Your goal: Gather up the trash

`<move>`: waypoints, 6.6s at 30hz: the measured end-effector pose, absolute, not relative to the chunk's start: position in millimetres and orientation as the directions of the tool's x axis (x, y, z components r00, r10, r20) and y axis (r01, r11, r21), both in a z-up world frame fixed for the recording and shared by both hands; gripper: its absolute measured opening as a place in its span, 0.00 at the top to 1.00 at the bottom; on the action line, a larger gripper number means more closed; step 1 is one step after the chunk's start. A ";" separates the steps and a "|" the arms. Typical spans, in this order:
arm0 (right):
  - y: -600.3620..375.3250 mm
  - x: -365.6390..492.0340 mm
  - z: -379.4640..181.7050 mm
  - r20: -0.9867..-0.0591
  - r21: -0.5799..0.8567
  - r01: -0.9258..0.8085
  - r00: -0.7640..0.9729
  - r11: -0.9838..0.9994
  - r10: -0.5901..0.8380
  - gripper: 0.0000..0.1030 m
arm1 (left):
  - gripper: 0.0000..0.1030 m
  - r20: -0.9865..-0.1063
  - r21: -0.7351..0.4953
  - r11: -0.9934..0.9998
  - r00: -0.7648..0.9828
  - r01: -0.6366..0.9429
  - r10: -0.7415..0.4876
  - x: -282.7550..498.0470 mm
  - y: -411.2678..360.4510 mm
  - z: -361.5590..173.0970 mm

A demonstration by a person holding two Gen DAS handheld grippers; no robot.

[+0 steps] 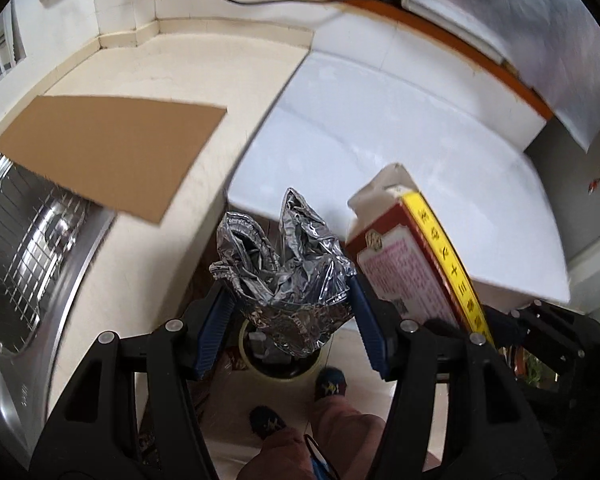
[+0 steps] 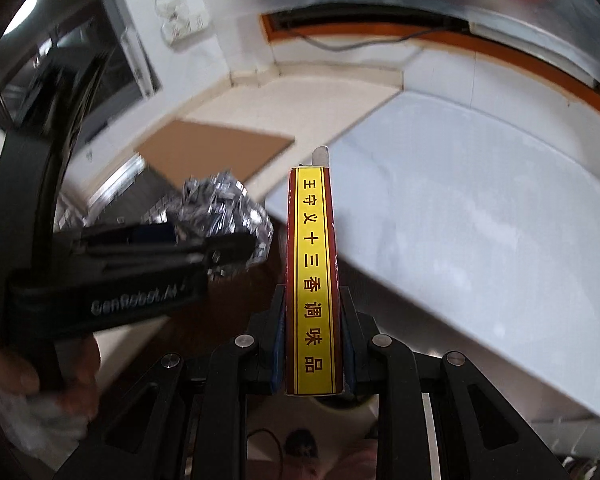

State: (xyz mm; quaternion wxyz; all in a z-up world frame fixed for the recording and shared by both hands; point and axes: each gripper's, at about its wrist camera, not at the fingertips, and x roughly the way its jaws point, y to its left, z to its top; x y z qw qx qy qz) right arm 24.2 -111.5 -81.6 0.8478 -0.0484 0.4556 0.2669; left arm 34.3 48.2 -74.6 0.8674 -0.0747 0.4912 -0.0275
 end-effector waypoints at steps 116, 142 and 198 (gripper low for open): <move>-170.9 -41.9 111.2 -0.643 0.149 -0.343 0.679 0.927 0.355 0.39 | 0.18 -0.696 -0.019 0.988 0.711 -0.156 0.099 -46.4 7.1 81.1; -171.9 -22.8 108.8 -0.633 0.133 -0.337 0.694 0.932 0.341 0.39 | 0.18 -0.695 -0.004 0.989 0.712 -0.147 0.103 -28.4 2.8 78.2; -192.2 -22.0 89.5 -0.650 0.147 -0.341 0.675 0.929 0.350 0.39 | 0.19 -0.733 0.019 0.991 0.673 -0.132 0.103 -34.3 -4.1 63.0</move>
